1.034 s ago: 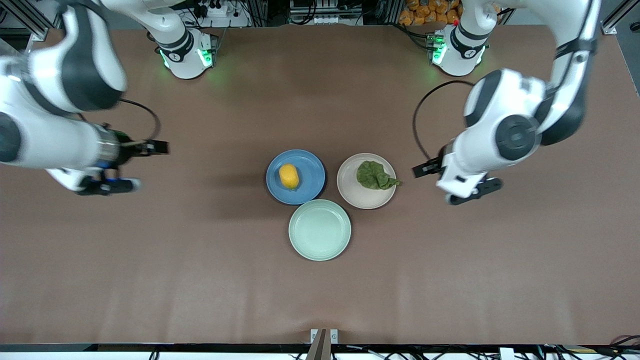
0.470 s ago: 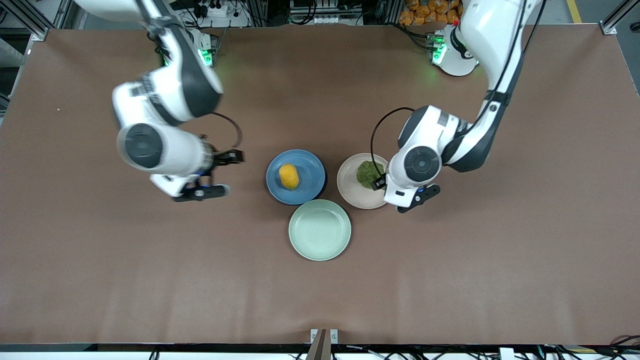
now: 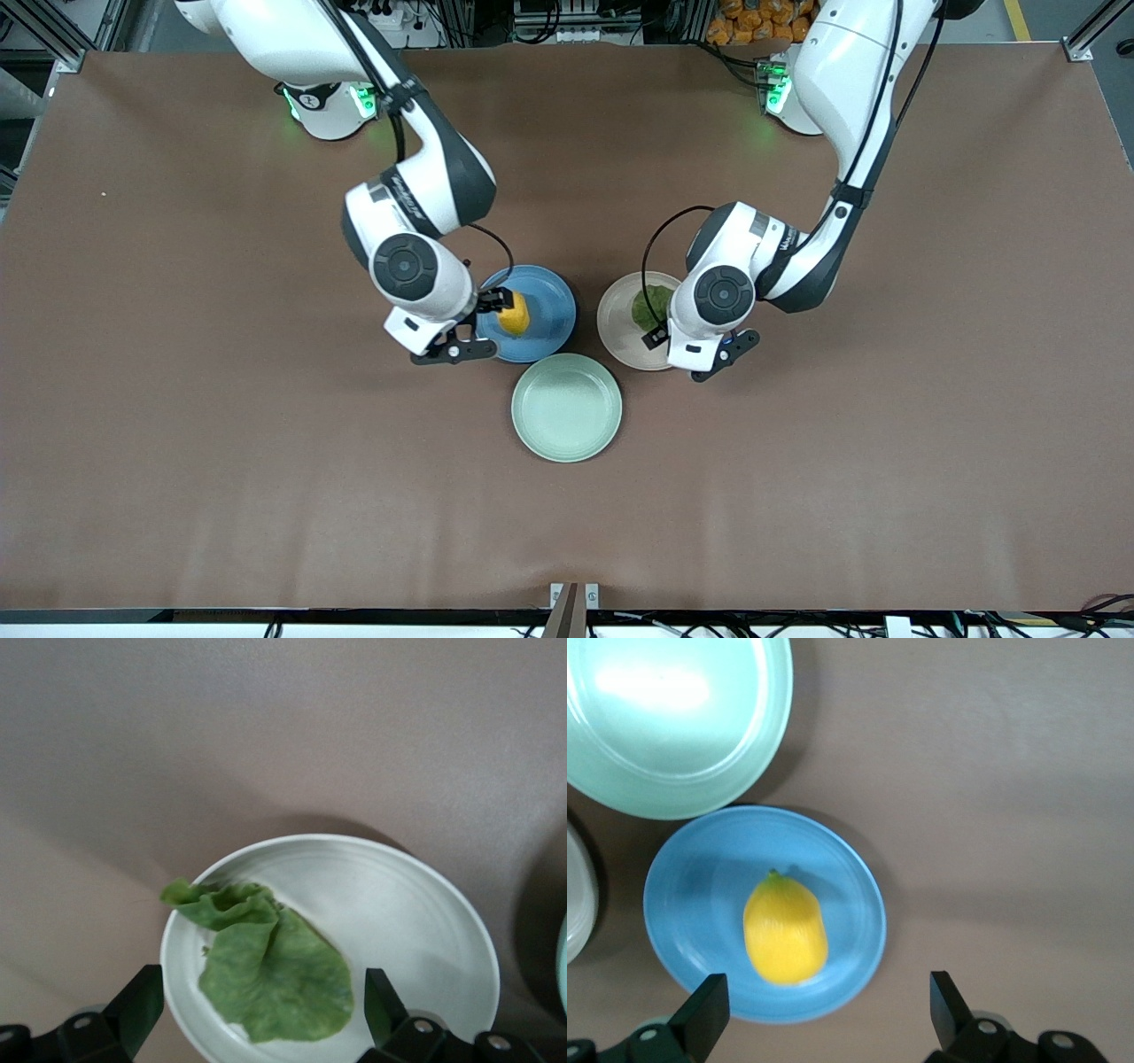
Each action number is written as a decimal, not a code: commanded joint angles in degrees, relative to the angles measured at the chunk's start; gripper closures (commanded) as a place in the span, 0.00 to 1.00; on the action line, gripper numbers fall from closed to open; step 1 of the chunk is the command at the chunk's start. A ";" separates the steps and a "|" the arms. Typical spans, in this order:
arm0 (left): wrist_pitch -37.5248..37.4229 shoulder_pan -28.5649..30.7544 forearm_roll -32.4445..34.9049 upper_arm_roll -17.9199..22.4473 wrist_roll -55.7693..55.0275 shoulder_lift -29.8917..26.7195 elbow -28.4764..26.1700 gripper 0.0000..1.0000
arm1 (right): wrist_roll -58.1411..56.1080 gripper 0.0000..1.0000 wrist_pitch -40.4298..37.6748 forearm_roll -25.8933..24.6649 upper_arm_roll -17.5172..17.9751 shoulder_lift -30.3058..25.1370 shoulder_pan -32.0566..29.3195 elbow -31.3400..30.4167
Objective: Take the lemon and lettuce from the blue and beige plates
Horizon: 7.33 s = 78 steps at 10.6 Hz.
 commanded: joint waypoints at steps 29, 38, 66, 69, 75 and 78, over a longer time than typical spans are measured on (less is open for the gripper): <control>-2.84 8.84 6.54 0.89 13.74 -12.01 1.46 1.00 | -12.04 0.82 -14.58 -2.16 -1.36 0.19 -9.87 5.41; -7.69 20.99 6.63 0.89 33.30 -6.41 -0.03 1.00 | -27.51 0.82 -15.29 -8.84 -1.88 -1.40 -25.43 5.50; -27.49 26.44 5.66 0.80 53.70 -32.40 8.95 0.00 | -29.99 0.00 4.71 -8.32 -1.53 -14.05 -31.95 -22.74; -25.88 26.96 6.36 0.89 54.13 -33.39 6.90 0.00 | -30.08 0.00 3.44 -8.32 -1.10 -18.26 -31.68 -21.30; -28.25 27.05 6.45 0.98 55.54 -32.77 10.24 0.00 | -30.17 0.00 -10.96 -8.41 -1.18 -27.13 -32.30 -17.09; -29.22 27.14 6.36 0.98 59.23 -32.77 10.25 0.00 | -29.99 0.00 -18.25 -8.93 -1.18 -33.90 -32.56 -16.04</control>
